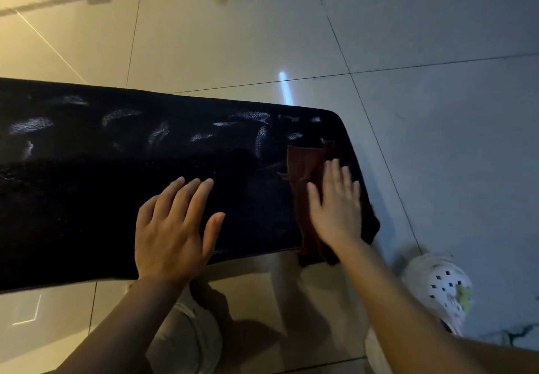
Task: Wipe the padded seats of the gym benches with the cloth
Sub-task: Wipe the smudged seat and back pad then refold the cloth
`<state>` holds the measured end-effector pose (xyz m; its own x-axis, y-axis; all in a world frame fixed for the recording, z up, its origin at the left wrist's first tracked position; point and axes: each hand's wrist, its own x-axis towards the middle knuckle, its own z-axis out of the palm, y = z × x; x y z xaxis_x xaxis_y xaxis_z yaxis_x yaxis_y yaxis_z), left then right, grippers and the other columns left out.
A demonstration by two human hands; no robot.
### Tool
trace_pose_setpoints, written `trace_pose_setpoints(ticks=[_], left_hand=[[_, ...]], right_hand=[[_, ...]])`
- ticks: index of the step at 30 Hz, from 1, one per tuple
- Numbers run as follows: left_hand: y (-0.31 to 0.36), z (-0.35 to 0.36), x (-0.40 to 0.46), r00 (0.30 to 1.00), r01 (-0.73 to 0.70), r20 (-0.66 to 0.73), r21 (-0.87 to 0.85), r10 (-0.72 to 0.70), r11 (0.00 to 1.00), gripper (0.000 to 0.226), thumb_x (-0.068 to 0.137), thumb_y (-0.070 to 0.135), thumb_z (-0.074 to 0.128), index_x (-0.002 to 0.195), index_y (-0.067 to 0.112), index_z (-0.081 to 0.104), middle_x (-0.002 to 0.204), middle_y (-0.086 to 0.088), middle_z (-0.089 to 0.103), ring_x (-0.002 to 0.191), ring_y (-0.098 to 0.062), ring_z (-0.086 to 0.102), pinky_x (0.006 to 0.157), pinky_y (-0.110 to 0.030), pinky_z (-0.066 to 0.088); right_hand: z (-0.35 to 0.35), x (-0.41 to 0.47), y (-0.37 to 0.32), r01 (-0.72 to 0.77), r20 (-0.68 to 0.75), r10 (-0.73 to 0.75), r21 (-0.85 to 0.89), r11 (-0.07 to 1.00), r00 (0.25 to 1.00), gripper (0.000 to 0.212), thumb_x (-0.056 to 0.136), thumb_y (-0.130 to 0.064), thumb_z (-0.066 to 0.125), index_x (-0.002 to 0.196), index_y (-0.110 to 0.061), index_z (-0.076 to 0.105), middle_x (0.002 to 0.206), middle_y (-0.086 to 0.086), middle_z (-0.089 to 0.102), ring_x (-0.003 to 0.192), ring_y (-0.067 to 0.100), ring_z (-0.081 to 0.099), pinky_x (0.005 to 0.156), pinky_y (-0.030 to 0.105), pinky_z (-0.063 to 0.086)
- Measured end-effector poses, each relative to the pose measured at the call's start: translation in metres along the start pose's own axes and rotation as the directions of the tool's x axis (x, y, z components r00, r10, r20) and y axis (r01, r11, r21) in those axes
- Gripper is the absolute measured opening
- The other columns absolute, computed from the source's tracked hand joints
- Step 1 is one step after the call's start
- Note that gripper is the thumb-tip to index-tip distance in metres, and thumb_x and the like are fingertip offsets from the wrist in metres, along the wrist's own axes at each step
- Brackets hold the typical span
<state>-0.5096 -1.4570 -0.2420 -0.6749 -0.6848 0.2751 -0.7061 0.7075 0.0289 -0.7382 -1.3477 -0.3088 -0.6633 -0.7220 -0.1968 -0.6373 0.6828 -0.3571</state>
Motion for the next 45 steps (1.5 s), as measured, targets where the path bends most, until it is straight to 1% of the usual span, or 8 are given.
trace_pose_setpoints(ticks=[4,8,14,20,25,32,40,45], left_hand=[[0.000,0.001,0.000,1.000,0.009,0.012,0.014,-0.009,1.000,0.057,0.101,0.047,0.024,0.132,0.010,0.054,0.128,-0.015,0.061,0.122,-0.034,0.052,0.091,-0.043,0.033],[0.000,0.002,-0.001,1.000,0.001,-0.010,0.024,-0.001,1.000,0.052,0.099,0.042,0.030,0.131,0.009,0.054,0.133,-0.016,0.056,0.123,-0.033,0.048,0.091,-0.044,0.035],[0.002,0.001,-0.002,0.999,0.006,-0.042,0.004,-0.006,1.000,0.051,0.099,0.041,0.032,0.129,0.009,0.057,0.131,-0.015,0.059,0.124,-0.030,0.047,0.094,-0.043,0.033],[0.000,0.004,-0.002,0.998,-0.024,-0.066,-0.018,0.023,1.000,0.052,0.100,0.043,0.030,0.126,0.009,0.060,0.126,-0.013,0.063,0.119,-0.031,0.055,0.090,-0.041,0.036],[0.000,0.005,-0.001,0.997,-0.025,-0.077,-0.010,0.024,1.000,0.054,0.102,0.044,0.026,0.126,0.009,0.061,0.126,-0.013,0.063,0.118,-0.032,0.058,0.091,-0.040,0.035],[0.000,0.005,-0.001,0.999,-0.012,-0.046,0.031,0.013,0.999,0.053,0.101,0.043,0.027,0.129,0.008,0.058,0.131,-0.016,0.060,0.123,-0.032,0.052,0.093,-0.041,0.035],[0.001,0.005,-0.001,0.999,-0.018,-0.050,0.019,0.019,1.000,0.053,0.101,0.042,0.028,0.133,0.011,0.057,0.131,-0.012,0.061,0.122,-0.031,0.056,0.092,-0.041,0.036],[0.000,0.006,-0.001,0.998,-0.030,-0.062,0.009,0.031,0.999,0.055,0.102,0.044,0.026,0.131,0.010,0.058,0.130,-0.012,0.062,0.121,-0.032,0.057,0.091,-0.041,0.036]], right_hand=[[0.008,-0.039,-0.075,0.303,0.052,-0.307,0.078,0.950,0.950,0.068,0.090,-0.062,-0.009,0.148,-0.027,-0.014,0.157,-0.008,-0.018,0.147,0.013,-0.020,0.116,0.034,-0.020],[0.011,-0.056,-0.096,0.458,0.076,-0.469,0.125,0.880,0.880,0.070,0.094,-0.060,0.003,0.153,-0.025,-0.005,0.161,-0.007,-0.012,0.147,0.010,-0.018,0.117,0.034,-0.018],[0.005,-0.019,-0.027,0.211,-0.006,-0.211,0.039,0.977,0.977,0.077,0.092,-0.067,0.000,0.155,-0.022,-0.002,0.162,-0.005,-0.006,0.148,0.010,-0.011,0.117,0.029,-0.012],[-0.008,0.021,0.036,-0.088,0.055,0.087,0.030,0.996,0.995,0.064,0.103,-0.050,0.016,0.156,-0.020,-0.003,0.164,-0.002,-0.007,0.151,0.016,-0.008,0.123,0.039,-0.003],[-0.002,0.008,-0.028,0.142,0.036,-0.142,0.001,0.990,0.989,0.060,0.102,-0.047,0.011,0.155,-0.023,-0.003,0.163,-0.005,-0.007,0.150,0.015,-0.011,0.121,0.040,-0.010],[0.011,-0.049,-0.102,0.501,0.083,-0.507,0.088,0.861,0.858,0.066,0.095,-0.055,0.005,0.153,-0.027,-0.003,0.160,-0.010,-0.012,0.147,0.010,-0.017,0.115,0.034,-0.020],[-0.004,0.014,0.027,0.028,0.019,-0.028,0.007,1.000,0.999,0.068,0.100,-0.057,0.012,0.156,-0.020,0.000,0.164,0.000,-0.002,0.150,0.013,-0.005,0.122,0.035,-0.003],[-0.005,0.012,0.015,0.100,0.022,-0.099,-0.018,0.995,0.995,0.078,0.093,-0.066,0.000,0.155,-0.020,0.000,0.163,-0.002,-0.005,0.150,0.015,-0.009,0.121,0.036,-0.008]])
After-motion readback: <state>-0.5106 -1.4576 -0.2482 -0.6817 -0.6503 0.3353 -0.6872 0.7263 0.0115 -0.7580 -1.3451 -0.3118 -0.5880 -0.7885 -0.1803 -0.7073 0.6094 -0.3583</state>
